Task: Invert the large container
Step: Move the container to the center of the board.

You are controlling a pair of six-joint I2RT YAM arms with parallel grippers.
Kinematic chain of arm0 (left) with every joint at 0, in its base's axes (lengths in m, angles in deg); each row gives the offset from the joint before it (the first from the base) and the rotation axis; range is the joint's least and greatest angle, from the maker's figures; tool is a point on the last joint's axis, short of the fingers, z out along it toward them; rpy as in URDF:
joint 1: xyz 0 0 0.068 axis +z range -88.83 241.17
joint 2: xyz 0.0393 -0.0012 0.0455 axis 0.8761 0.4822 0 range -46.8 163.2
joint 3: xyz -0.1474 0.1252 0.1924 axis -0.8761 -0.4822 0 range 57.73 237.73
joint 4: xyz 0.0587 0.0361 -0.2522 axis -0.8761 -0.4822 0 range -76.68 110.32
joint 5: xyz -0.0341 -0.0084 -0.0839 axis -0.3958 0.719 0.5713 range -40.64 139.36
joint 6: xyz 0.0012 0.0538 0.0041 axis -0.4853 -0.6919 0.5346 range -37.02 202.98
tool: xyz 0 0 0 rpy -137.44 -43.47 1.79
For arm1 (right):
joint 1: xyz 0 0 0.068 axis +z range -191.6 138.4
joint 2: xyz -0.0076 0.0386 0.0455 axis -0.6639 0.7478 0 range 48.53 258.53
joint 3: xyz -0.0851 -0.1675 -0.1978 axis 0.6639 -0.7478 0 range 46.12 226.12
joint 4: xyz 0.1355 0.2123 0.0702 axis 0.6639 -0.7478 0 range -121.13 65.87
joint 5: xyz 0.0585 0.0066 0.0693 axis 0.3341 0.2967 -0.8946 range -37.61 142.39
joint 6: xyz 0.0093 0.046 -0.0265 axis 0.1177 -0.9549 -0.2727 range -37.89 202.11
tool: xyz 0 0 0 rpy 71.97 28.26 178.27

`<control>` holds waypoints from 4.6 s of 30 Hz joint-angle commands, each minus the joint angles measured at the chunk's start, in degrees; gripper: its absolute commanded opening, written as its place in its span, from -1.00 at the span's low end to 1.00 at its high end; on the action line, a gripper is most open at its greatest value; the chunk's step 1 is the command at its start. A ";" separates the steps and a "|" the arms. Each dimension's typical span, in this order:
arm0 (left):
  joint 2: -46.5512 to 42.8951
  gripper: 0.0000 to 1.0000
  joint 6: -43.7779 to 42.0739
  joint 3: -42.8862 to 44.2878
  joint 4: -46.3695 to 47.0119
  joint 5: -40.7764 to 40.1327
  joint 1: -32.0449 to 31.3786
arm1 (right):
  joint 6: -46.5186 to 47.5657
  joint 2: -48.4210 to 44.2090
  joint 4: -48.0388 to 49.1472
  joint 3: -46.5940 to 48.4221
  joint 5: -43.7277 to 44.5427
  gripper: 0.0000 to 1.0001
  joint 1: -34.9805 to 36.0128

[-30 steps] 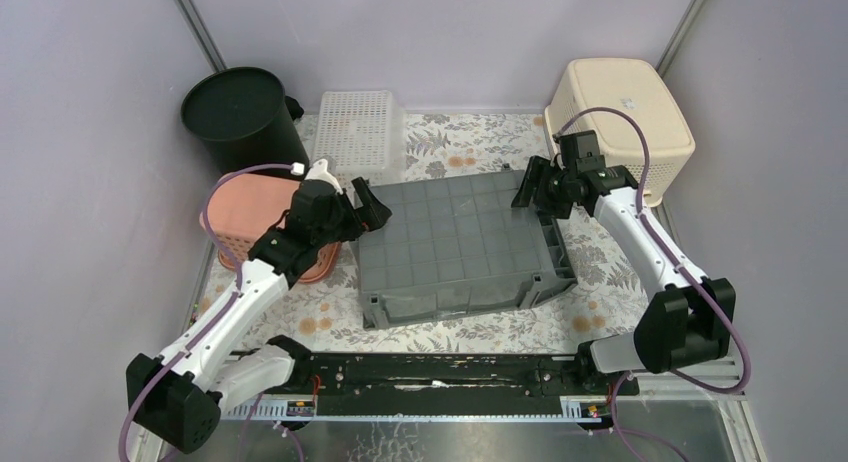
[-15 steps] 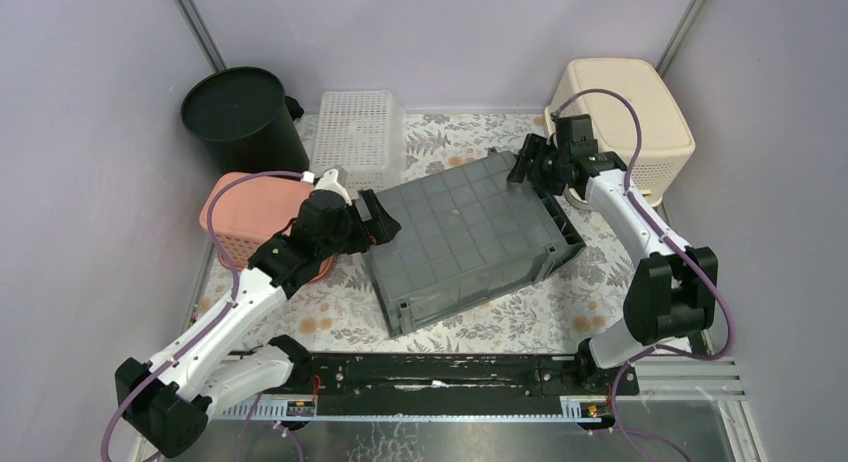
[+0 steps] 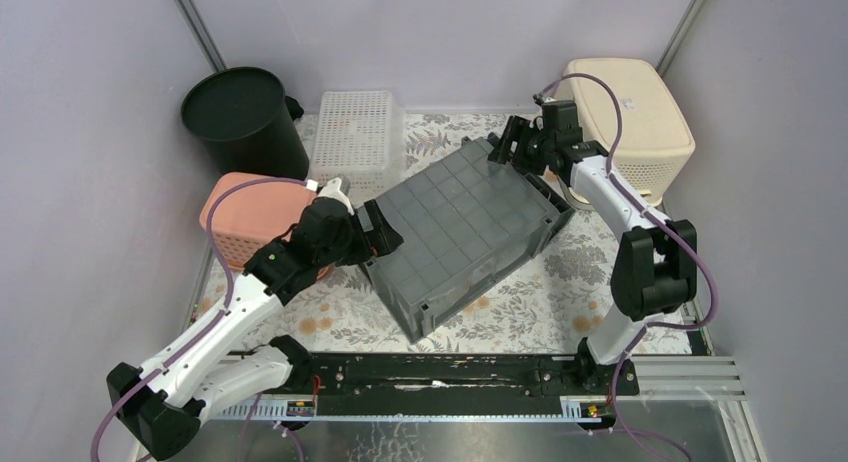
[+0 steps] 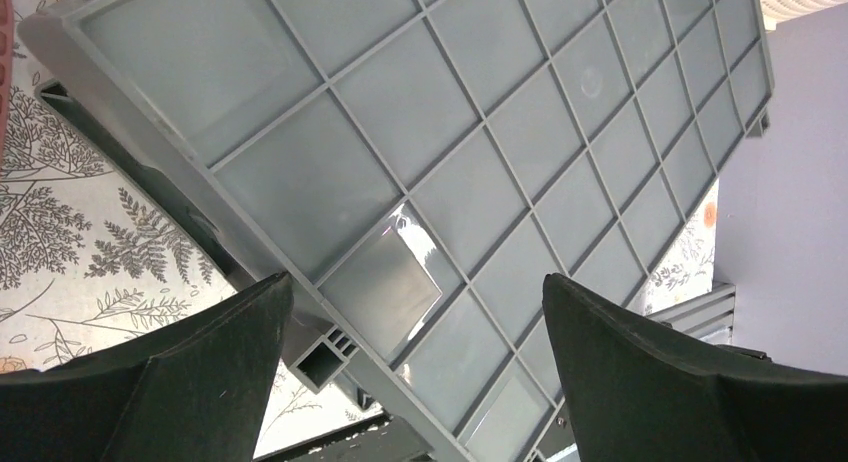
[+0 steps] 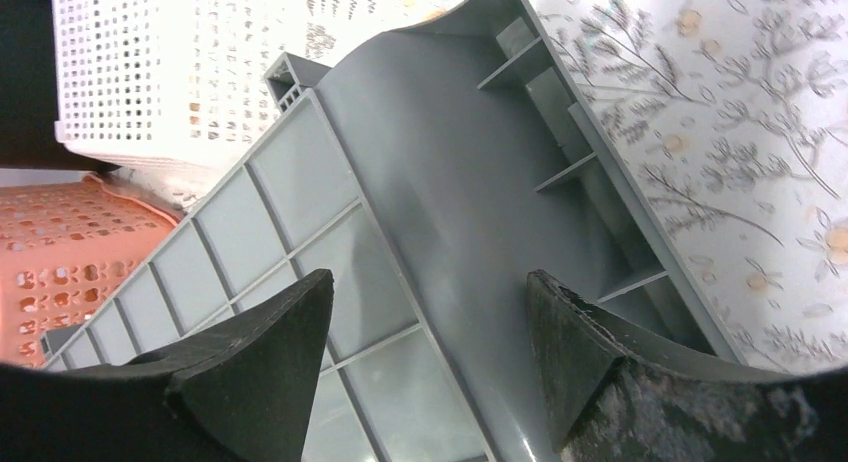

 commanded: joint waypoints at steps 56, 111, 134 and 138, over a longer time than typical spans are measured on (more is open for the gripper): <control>19.60 1.00 -10.54 17.49 4.55 10.13 18.25 | -11.84 -31.24 -5.78 -25.33 -6.72 0.56 -6.38; 37.21 1.00 -5.79 18.99 20.93 17.86 10.52 | -21.71 9.13 10.13 7.93 -15.58 0.45 -8.19; 62.55 1.00 -7.08 45.62 20.31 18.47 10.65 | -25.83 15.06 13.77 11.67 -18.15 0.40 -11.13; 65.46 1.00 -7.13 49.13 19.32 19.35 10.63 | -25.09 12.14 14.35 6.72 -18.22 0.40 -11.13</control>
